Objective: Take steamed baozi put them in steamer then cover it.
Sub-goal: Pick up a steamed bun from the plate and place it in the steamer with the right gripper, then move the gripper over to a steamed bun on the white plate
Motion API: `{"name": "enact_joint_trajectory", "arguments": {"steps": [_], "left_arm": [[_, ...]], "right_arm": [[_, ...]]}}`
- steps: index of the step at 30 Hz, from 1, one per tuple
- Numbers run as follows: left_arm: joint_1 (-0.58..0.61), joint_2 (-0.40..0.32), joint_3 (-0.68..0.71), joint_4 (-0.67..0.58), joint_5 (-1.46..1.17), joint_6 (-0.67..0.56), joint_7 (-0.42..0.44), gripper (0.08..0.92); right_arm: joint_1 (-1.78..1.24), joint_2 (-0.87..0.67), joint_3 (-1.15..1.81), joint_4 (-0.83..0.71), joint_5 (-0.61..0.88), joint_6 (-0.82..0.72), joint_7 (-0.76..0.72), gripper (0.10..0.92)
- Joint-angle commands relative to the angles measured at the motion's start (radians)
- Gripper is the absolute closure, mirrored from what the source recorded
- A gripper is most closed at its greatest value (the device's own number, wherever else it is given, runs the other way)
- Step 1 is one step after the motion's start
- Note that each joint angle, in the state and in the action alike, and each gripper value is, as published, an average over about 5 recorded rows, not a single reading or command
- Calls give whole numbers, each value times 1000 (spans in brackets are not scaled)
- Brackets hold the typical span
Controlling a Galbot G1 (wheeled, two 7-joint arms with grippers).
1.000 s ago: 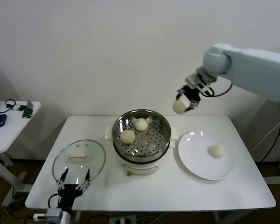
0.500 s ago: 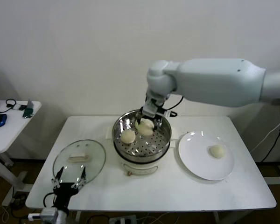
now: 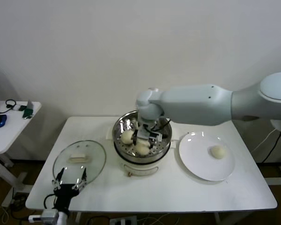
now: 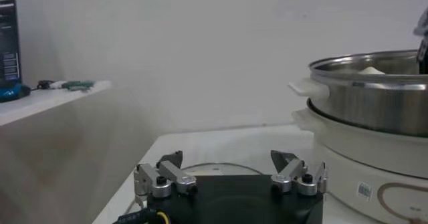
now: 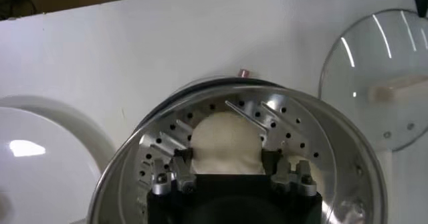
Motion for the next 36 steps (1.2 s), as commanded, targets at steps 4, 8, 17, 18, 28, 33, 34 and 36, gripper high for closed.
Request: {"name": "enact_joint_trajectory", "arguments": {"steps": [4,8,17,18,28,33,34,36], "left_arm": [[-1,-2,2,0,0,-1,0,177],[-1,-2,1,1,-2,-1,0,177],[2,-5,2,2,1,0,-1,177],[1,-6,2,2,2,1,-1,177],[-14,-5,8,18,4,5,0,177],[-19,-5,7,21,3,6,0,177],[-20,-5,6,21,4,6,0,177],[-22,-6,6,21,5,9,1,177]], "right_arm": [[-67,31,2,-58,-37,27,46,309],[-48,21,20,-58,-21,45,60,233],[209,-147,-30,-64,197,99,-133,203],[251,-178,-57,-71,253,102,-169,203],[373,-498,-279,-190,422,-48,-218,202],[211,-654,-234,-237,312,-112,-169,203],[158,-676,-200,-254,278,-119,-159,203],[65,-699,-125,-286,224,-131,-141,203]]}}
